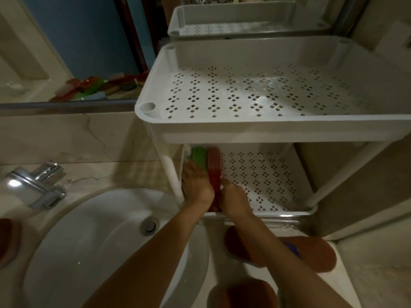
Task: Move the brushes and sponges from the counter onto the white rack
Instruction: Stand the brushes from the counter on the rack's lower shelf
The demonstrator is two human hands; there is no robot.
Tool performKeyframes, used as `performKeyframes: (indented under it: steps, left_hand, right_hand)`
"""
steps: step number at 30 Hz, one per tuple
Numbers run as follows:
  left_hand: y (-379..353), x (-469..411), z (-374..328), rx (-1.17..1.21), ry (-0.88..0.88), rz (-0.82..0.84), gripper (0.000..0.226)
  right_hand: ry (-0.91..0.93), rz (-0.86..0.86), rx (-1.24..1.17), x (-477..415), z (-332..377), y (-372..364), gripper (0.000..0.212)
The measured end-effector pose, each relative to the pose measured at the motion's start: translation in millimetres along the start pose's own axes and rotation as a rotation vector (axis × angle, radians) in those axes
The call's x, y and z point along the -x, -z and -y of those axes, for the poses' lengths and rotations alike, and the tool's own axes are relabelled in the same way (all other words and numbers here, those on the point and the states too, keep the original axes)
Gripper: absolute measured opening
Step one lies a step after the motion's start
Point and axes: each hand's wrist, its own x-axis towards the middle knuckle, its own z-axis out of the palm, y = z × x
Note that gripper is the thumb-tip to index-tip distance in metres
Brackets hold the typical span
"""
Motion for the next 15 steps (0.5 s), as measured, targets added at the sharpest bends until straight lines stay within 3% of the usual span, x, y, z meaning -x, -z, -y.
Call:
performKeyframes:
  steps: [2,10,15]
  left_hand:
    - [1,0,2,-0.027,-0.095,-0.096,0.059]
    - [11,2,5,-0.139,-0.149,0.022,0.069]
    - [29,24,-4,-0.091,-0.11,0.116,0.052]
  right_hand:
    - [0.009,-0.005,0.001,0,-2,1,0.032]
    - [-0.024,0.016,0.021,1,-6,-1,0.034]
    - [-0.004,-0.19,-0.07,26,0,21,0.039]
